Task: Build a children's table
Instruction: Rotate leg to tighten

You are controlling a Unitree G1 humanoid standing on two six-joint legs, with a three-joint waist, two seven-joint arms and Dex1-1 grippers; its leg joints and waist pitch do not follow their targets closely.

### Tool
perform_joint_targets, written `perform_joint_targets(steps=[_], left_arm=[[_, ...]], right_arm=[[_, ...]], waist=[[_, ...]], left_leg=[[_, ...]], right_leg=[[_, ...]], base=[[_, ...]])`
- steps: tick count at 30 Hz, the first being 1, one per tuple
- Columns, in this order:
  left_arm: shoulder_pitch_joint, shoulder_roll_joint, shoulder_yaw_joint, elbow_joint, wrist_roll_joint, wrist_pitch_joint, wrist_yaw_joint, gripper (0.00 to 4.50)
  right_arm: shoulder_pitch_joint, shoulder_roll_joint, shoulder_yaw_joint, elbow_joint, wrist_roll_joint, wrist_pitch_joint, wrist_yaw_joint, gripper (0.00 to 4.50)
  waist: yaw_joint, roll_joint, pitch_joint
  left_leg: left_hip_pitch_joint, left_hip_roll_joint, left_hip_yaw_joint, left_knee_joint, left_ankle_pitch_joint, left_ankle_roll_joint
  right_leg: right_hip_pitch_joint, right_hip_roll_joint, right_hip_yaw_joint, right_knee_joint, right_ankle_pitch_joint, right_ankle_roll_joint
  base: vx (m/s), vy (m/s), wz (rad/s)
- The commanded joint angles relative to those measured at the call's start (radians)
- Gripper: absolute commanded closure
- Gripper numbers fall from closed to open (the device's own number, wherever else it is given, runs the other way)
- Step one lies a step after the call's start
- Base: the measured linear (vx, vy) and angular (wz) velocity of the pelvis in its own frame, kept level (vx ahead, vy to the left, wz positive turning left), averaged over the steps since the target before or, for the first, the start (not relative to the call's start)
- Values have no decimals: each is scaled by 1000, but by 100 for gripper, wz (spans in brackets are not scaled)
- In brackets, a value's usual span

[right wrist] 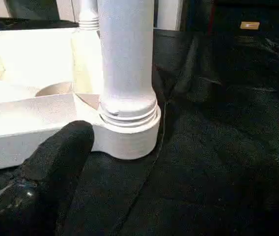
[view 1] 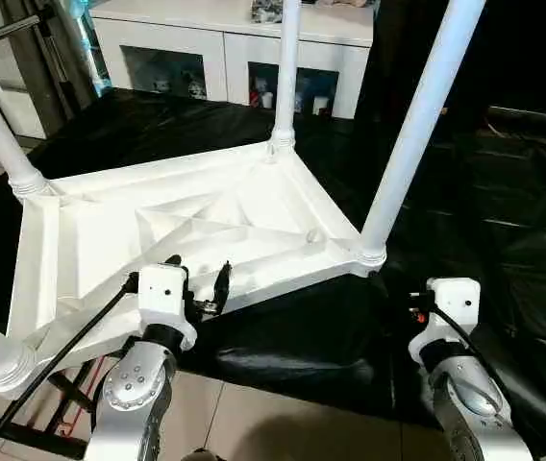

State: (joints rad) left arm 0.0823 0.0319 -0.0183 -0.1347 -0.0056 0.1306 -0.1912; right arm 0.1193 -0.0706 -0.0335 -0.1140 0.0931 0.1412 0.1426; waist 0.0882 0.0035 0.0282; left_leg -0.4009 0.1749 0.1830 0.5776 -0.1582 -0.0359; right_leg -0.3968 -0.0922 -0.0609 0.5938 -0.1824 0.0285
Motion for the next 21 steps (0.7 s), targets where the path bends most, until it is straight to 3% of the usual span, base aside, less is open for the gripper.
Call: perform_joint_targets(steps=[1,3,4,10,21], left_arm=[[1,4,-10,-10,-3,9,5,9],[1,3,-10,-10,-3,9,6,9],[2,3,-11,-12,-3,9,7,9],[6,2,-13,-16,-3,10,11,9],[6,4,-16,-22,-1,18,11,9]], right_arm=[[-10,0,-4,6,6,-5,0,0],[-10,-1,-4,6,6,-4,1,0],[-10,-2,-4,5,6,-3,2,0],[-10,-4,-3,4,8,-2,5,0],[-9,-4,-6,-2,10,4,3,0]], waist=[[0,3,-39],[0,3,-38],[-1,-5,-38],[1,2,-38],[0,-1,-38]], left_leg=[[26,49,-30,-82,-447,-28],[25,49,-31,-82,-448,-28],[26,49,-29,-82,-449,-26],[25,49,-31,-82,-444,-27],[25,49,-30,-82,-448,-27]], right_leg=[[18,-43,40,-93,-347,-61],[18,-44,40,-94,-352,-60],[18,-44,40,-95,-358,-58],[17,-45,40,-95,-370,-53],[18,-44,40,-94,-358,-57]], base=[[0,0,0],[0,0,0],[0,0,0],[0,0,0],[0,0,0]])
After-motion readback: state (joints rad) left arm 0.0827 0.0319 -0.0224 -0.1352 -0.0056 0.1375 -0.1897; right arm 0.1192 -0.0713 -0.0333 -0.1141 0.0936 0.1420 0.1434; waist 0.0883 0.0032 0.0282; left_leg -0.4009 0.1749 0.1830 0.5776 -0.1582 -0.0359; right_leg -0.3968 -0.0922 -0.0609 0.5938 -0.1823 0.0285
